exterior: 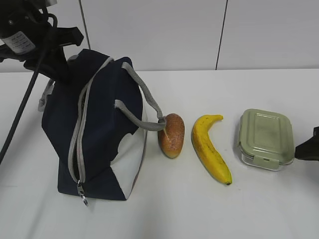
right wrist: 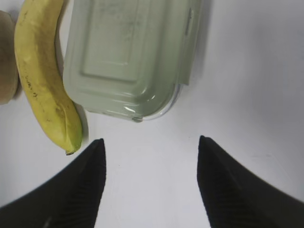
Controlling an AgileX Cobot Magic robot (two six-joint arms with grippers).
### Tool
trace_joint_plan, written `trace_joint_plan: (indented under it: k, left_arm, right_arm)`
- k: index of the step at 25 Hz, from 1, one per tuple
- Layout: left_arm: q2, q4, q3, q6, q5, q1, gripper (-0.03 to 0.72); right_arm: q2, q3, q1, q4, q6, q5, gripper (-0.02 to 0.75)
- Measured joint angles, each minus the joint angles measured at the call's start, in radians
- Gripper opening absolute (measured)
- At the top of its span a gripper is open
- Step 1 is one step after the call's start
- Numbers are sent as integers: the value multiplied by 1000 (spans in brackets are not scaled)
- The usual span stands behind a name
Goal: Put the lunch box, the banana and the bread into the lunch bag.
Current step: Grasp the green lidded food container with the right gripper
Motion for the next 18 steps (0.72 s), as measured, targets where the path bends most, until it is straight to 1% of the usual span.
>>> trace_joint_plan:
  k: [4, 10, 15, 18]
  left_arm:
    - [0, 0, 0, 0, 0, 0, 2]
    - [0, 0, 0, 0, 0, 0, 2]
    - [0, 0, 0, 0, 0, 0, 2]
    - [0, 0, 0, 0, 0, 0, 2]
  right_arm:
    - [98, -73, -39, 37, -55, 61, 450]
    - [237, -165, -99, 123, -127, 181, 451]
    - [319, -219, -146, 140, -138, 217, 451]
    - [342, -233, -155, 140, -140, 221, 451]
